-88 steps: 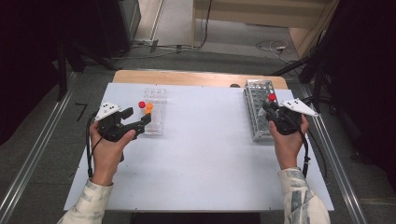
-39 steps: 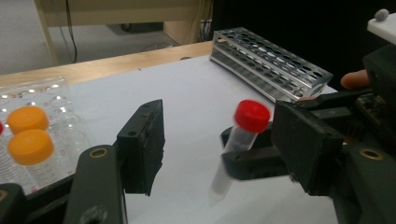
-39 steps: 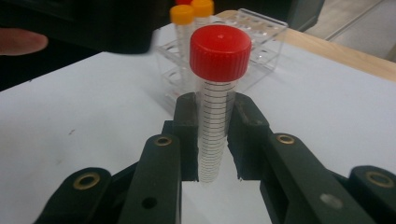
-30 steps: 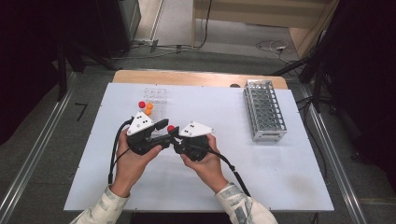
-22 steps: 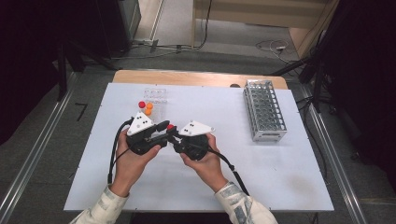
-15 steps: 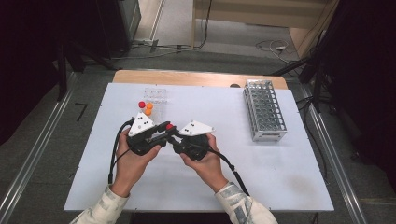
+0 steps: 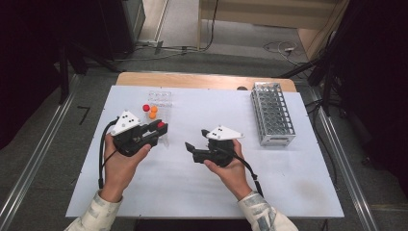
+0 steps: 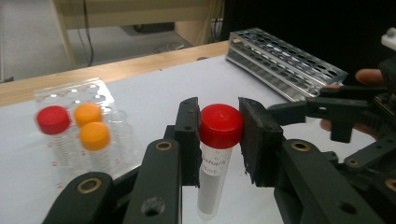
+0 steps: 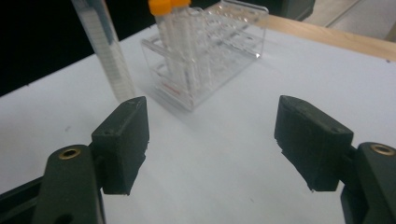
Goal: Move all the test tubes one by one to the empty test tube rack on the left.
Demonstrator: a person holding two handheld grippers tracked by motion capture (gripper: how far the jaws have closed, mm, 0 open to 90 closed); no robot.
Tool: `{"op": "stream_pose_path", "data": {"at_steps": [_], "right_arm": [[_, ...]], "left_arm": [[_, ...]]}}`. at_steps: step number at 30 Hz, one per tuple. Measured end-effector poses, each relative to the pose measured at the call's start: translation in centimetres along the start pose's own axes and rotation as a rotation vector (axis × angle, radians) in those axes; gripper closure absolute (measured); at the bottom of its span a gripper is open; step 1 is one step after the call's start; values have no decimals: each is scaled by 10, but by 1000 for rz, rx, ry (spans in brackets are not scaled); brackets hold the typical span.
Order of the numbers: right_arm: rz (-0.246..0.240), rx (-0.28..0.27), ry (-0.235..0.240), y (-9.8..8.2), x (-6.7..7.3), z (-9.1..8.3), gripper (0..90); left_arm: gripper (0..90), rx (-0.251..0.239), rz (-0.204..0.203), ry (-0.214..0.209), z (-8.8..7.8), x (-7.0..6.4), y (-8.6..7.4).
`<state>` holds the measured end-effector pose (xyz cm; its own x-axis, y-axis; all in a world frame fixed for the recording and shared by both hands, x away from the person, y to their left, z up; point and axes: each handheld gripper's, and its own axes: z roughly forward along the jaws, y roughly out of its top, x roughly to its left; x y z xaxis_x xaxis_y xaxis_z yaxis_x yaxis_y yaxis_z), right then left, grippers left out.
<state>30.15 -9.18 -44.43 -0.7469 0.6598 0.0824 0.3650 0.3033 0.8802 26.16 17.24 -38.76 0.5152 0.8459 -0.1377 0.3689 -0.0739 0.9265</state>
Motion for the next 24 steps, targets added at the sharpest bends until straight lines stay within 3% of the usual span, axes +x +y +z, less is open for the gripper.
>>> {"op": "stream_pose_path", "data": {"at_steps": [12,24], "right_arm": [[19,19,-55,-15,-22,-22,251],[39,11,-80,-20,-33,-34,257]], "left_arm": [[706,-40,-46,86,-18,31,15],[706,-44,-50,191,-2,55,28]]}}
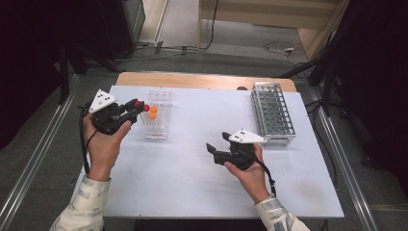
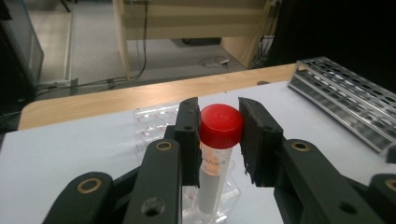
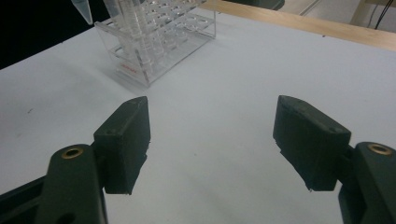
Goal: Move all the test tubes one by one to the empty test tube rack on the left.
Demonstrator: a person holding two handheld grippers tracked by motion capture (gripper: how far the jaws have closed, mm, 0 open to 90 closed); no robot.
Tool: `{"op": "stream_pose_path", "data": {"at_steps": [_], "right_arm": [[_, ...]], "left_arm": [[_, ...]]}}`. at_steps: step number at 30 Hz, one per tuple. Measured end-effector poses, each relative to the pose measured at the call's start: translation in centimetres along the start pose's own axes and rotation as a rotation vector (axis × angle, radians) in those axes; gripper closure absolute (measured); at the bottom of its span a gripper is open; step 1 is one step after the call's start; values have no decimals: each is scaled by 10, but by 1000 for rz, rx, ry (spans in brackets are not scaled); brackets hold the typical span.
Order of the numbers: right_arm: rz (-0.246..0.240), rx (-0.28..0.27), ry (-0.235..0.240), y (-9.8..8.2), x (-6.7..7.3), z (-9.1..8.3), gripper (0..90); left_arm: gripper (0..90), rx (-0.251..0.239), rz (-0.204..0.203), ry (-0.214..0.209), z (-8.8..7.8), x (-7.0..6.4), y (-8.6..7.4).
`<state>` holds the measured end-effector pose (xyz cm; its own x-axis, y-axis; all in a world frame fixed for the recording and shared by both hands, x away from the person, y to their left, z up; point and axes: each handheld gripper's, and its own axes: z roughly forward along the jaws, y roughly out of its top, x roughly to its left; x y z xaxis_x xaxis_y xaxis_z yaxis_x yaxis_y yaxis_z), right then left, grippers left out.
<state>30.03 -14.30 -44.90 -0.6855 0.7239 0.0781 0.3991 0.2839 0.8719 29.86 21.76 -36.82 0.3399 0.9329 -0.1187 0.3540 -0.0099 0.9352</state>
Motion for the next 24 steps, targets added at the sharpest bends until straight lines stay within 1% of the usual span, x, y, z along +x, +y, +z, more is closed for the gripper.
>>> {"op": "stream_pose_path", "data": {"at_steps": [4,7,14,19,22,24], "right_arm": [[-1,0,-3,-1,-2,-2,257],[1,-2,-2,0,-2,-3,258],[2,-12,-3,0,-3,-4,259],[4,-13,-8,0,-4,-6,260],[6,-13,-7,0,-4,-6,261],[3,-12,-7,0,-4,-6,261]], "left_arm": [[706,1,5,24,7,4,6],[706,9,3,31,13,5,6],[705,20,12,58,23,6,-1],[705,20,8,65,26,7,-7],[705,25,19,70,28,6,-11],[704,24,19,68,29,5,-14]]}}
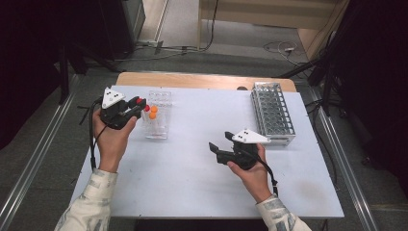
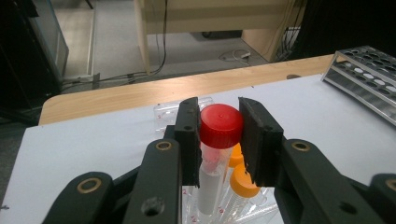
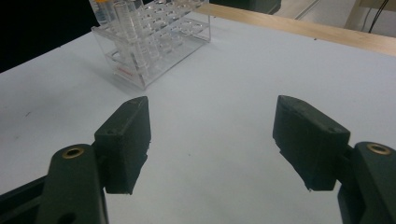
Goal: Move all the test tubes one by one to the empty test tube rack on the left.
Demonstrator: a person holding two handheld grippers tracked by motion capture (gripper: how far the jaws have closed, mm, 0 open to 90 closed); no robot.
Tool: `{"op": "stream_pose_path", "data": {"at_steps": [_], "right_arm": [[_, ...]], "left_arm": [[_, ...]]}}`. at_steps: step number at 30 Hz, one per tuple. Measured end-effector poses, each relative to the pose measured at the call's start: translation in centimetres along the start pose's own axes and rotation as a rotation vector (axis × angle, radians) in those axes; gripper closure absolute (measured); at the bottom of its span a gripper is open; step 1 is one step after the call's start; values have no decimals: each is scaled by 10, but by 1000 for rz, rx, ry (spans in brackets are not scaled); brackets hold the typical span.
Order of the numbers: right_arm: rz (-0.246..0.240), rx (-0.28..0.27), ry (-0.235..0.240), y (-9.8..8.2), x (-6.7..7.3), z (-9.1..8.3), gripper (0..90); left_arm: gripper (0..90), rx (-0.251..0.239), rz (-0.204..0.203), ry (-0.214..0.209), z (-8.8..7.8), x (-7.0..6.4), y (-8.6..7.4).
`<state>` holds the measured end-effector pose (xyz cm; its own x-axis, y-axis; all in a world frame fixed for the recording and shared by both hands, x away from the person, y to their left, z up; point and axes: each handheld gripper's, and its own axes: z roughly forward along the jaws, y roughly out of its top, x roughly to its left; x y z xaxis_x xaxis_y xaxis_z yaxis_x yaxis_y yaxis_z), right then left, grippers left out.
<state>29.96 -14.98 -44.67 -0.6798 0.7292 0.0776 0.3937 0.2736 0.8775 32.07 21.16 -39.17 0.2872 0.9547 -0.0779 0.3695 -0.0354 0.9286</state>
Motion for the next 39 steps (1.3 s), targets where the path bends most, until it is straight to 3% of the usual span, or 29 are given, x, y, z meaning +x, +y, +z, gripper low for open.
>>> {"op": "stream_pose_path", "data": {"at_steps": [12,19,29,39], "right_arm": [[-1,2,0,0,0,-1,261],[4,-9,-8,-1,-5,-4,249],[17,-28,-34,-3,-17,-16,246],[29,-37,-83,-12,-36,-37,237]], "left_arm": [[695,26,6,20,10,-5,-17],[608,18,-9,31,4,-6,-16],[344,42,-33,-21,-16,-12,-28],[262,58,-51,-66,-34,-15,-46]]}}
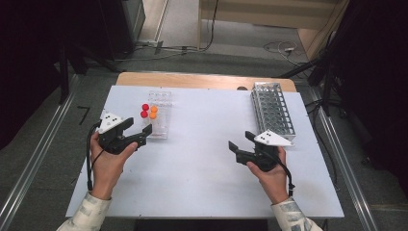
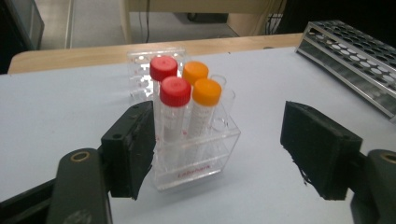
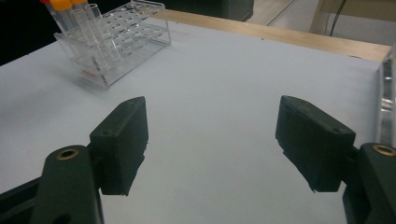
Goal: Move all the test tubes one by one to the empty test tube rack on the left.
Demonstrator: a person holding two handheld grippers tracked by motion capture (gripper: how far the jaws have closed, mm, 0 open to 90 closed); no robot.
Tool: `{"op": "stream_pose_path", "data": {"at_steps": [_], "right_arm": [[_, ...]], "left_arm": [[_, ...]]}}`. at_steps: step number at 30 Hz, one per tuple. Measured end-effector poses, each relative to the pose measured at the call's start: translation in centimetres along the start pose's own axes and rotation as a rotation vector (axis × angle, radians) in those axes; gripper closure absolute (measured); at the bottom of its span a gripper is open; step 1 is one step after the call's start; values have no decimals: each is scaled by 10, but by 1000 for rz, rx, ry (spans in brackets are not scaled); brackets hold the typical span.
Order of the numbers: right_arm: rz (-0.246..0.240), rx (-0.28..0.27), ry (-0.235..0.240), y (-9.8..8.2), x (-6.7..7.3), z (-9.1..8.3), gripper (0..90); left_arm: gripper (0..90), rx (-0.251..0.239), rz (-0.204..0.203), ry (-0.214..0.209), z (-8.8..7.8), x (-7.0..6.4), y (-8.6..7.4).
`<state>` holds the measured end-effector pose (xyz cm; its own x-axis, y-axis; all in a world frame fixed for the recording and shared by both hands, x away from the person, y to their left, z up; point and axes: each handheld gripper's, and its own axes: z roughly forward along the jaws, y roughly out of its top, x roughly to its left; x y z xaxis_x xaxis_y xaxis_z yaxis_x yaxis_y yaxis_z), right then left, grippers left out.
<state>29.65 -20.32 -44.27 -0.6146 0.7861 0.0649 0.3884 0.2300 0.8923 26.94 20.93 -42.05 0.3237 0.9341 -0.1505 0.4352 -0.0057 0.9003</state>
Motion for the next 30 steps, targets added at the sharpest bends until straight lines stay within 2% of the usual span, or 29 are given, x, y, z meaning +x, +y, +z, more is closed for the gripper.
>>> {"op": "stream_pose_path", "data": {"at_steps": [8,12,16,22,26,30], "right_arm": [[24,-7,-55,-11,-25,-25,230],[26,-7,-108,-20,-40,-42,223],[59,-10,-164,-33,-61,-63,220],[102,23,-296,-60,-94,-94,216],[136,52,-363,-76,-111,-105,210],[172,69,-388,-84,-121,-110,190]], "left_arm": [[227,-3,-8,-15,-9,-2,-18],[217,-9,-11,-1,-16,-1,-29],[207,2,-24,18,-25,9,-42],[186,27,-72,58,-34,27,-62],[180,46,-88,82,-34,34,-70],[166,73,-96,97,-33,39,-76]]}}
